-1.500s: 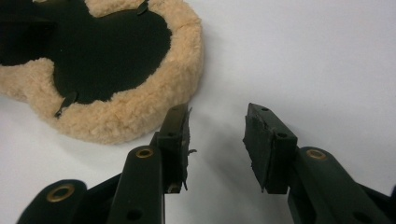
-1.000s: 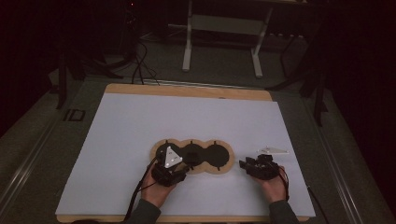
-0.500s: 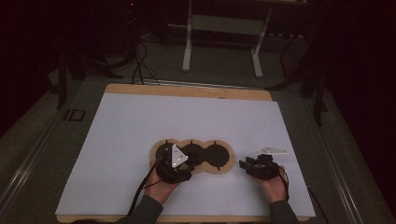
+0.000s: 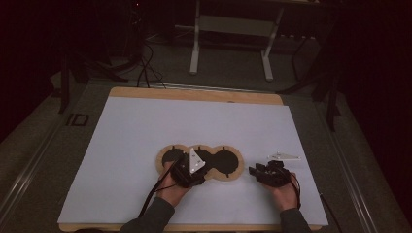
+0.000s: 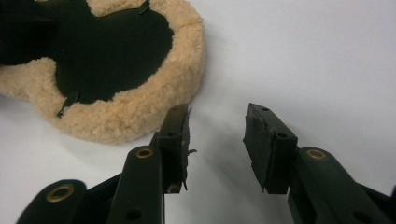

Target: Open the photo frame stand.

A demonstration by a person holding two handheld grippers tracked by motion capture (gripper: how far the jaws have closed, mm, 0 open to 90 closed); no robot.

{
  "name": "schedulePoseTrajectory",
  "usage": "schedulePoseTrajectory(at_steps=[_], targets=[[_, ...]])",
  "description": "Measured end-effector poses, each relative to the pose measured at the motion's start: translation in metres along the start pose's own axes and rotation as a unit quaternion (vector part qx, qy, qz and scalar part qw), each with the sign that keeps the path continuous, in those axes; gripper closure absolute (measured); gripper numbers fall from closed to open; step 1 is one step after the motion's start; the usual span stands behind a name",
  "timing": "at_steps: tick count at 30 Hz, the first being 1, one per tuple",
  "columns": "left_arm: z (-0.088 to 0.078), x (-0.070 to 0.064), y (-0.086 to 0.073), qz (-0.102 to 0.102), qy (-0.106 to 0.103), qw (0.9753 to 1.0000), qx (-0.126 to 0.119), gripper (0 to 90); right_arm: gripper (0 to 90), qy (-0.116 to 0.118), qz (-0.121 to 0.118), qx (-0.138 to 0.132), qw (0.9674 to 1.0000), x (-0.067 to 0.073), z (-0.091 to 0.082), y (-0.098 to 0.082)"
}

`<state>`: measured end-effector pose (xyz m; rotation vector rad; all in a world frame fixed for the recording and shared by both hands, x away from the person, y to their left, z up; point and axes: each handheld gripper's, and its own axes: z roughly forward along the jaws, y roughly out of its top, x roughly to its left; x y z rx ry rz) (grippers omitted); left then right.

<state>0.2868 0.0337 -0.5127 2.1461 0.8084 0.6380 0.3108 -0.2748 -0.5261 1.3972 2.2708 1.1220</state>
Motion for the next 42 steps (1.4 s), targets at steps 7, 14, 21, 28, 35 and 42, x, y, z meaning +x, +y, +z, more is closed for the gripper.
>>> schedulePoseTrajectory(at_steps=[7, 14, 21, 28, 35, 42], targets=[[0.002, 0.002, 0.001, 0.000, -0.007, 1.0000, -0.002, 51.8, 59.7, 0.000, 0.000, 0.000, 1.0000, 0.000, 0.000, 0.000], [0.003, 0.002, 0.003, 0.003, -0.014, 0.9999, -0.005, 54.5, 59.6, 0.000, 0.000, 0.000, 1.0000, 0.000, 0.000, 0.000], [0.004, 0.007, 0.004, -0.009, -0.029, 0.9995, -0.010, 56.0, 59.3, 0.001, 0.000, 0.000, 1.0000, 0.000, 0.000, 0.000], [0.004, 0.011, 0.011, -0.001, -0.038, 0.9993, -0.002, 59.1, 59.2, 0.002, 0.000, 0.000, 1.0000, 0.000, 0.000, 0.000], [0.004, 0.013, 0.016, 0.008, -0.035, 0.9993, 0.005, 63.1, 59.0, 0.002, 0.000, 0.000, 1.0000, 0.000, 0.000, 0.000], [0.005, 0.013, 0.020, 0.022, -0.030, 0.9993, 0.008, 66.8, 59.0, 0.002, 0.000, -0.001, 1.0000, 0.000, 0.000, 0.000]])
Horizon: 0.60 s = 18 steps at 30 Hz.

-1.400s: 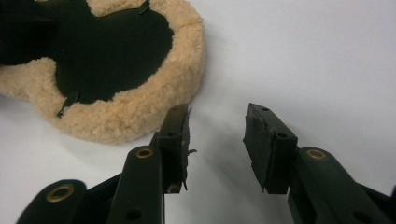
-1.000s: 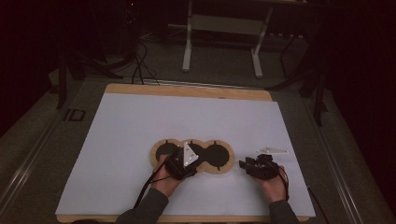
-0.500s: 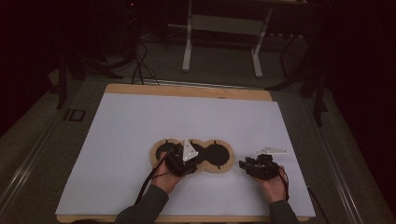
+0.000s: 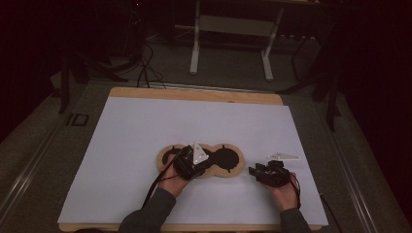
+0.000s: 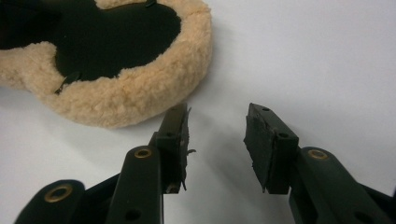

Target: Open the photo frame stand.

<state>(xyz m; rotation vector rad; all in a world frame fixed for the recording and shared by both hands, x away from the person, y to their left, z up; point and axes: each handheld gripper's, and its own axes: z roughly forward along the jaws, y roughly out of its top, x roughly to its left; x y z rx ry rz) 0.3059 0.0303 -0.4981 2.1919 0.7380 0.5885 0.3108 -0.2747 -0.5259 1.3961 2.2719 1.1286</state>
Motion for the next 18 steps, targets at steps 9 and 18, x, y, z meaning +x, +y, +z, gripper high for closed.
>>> schedulePoseTrajectory(at_steps=[9, 18], targets=[[0.0003, 0.0010, 0.0027, -0.003, 0.007, 1.0000, -0.003, 69.3, 59.0, 0.001, 0.001, -0.001, 1.0000, 0.0000, -0.0003, 0.0001], [-0.0047, 0.0072, 0.0032, -0.027, 0.011, 0.9994, -0.021, 70.7, 58.8, 0.002, -0.004, -0.002, 1.0000, 0.0009, -0.0002, 0.0005]])
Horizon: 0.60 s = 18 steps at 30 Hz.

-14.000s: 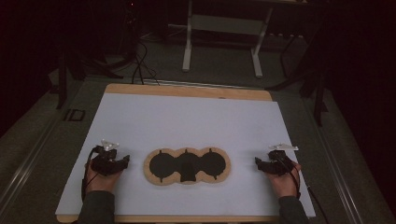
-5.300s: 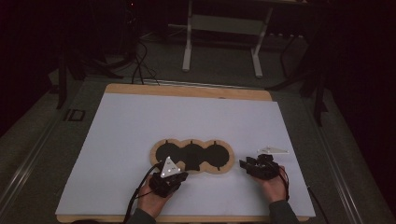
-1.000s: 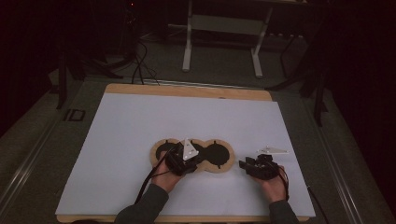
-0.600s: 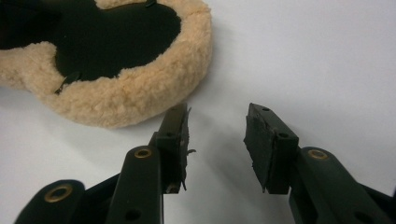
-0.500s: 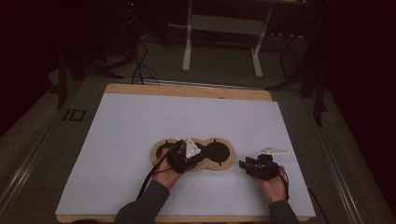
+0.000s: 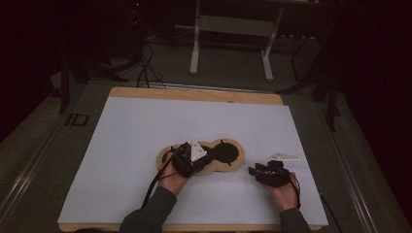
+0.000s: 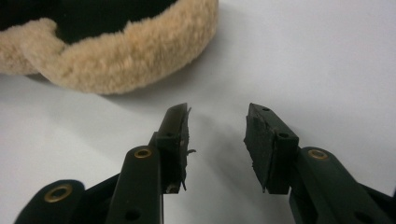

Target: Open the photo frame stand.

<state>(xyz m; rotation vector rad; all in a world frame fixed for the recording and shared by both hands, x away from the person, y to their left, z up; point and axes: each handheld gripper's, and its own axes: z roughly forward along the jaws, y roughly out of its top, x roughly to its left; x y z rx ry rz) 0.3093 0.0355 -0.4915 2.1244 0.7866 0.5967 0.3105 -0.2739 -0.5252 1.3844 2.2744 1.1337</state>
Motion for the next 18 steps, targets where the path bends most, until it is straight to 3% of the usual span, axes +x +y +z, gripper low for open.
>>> schedulePoseTrajectory(at_steps=[7, 15, 18], targets=[[-0.004, 0.004, -0.001, -0.020, 0.001, 0.9997, -0.015, 70.9, 57.5, 0.004, -0.003, -0.003, 1.0000, 0.003, 0.000, 0.001], [-0.009, 0.007, -0.003, -0.033, 0.002, 0.9990, -0.030, 71.3, 54.2, 0.026, 0.014, -0.020, 0.9994, 0.003, -0.004, 0.007], [-0.010, 0.009, -0.004, -0.039, 0.003, 0.9986, -0.036, 71.4, 52.9, 0.030, 0.010, -0.028, 0.9991, 0.004, -0.008, 0.014]])
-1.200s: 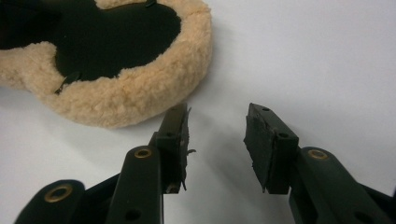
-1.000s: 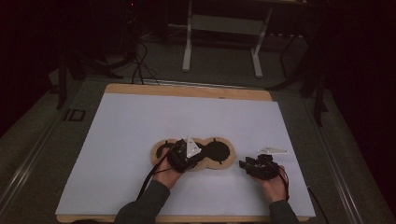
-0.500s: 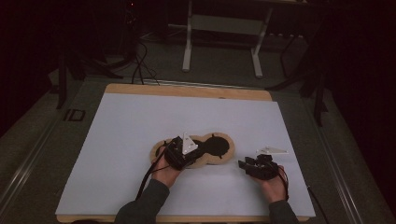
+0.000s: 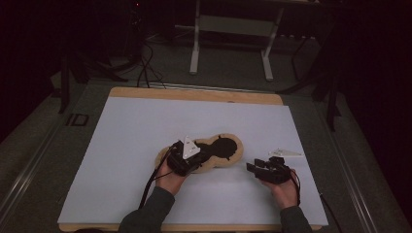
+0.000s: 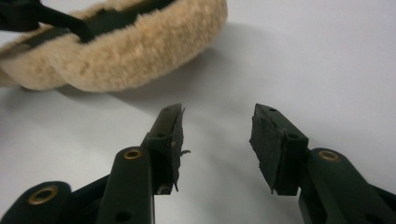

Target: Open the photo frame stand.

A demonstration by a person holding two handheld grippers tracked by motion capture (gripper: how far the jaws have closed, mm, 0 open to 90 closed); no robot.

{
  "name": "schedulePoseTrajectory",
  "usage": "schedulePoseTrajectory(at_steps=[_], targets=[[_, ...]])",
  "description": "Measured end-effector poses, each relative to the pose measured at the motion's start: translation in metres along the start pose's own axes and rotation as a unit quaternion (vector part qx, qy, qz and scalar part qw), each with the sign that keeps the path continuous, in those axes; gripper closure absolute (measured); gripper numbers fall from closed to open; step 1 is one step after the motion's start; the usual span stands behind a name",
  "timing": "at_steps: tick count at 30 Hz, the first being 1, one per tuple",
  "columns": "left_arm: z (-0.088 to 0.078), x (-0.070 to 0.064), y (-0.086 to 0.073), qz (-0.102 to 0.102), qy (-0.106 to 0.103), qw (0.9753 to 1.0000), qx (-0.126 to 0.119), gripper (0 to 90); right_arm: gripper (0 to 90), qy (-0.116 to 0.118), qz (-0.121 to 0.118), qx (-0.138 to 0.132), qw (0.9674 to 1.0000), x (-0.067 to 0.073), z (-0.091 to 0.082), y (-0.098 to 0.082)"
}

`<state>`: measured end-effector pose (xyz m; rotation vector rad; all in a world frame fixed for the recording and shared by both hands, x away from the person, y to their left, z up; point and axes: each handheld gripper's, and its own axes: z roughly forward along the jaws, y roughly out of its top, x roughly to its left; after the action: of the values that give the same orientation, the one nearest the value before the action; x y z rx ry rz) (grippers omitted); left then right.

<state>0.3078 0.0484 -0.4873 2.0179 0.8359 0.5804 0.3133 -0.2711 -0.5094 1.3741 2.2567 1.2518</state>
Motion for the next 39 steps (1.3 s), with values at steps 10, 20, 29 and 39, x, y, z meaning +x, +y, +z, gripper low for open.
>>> schedulePoseTrajectory(at_steps=[10, 20, 29, 39], targets=[[-0.005, 0.004, -0.001, -0.017, 0.001, 0.9997, -0.016, 71.8, 47.2, 0.011, -0.029, 0.007, 0.9995, 0.011, -0.001, 0.016], [-0.007, 0.005, -0.003, -0.024, 0.005, 0.9994, -0.025, 72.0, 42.7, 0.033, -0.034, 0.008, 0.9988, 0.021, -0.002, 0.034], [-0.010, 0.004, -0.006, -0.025, 0.009, 0.9990, -0.035, 72.2, 38.8, 0.050, -0.022, 0.007, 0.9985, 0.024, 0.000, 0.050], [-0.012, 0.001, -0.011, -0.019, 0.012, 0.9988, -0.044, 72.2, 34.3, 0.062, 0.000, 0.002, 0.9981, 0.022, 0.005, 0.068]])
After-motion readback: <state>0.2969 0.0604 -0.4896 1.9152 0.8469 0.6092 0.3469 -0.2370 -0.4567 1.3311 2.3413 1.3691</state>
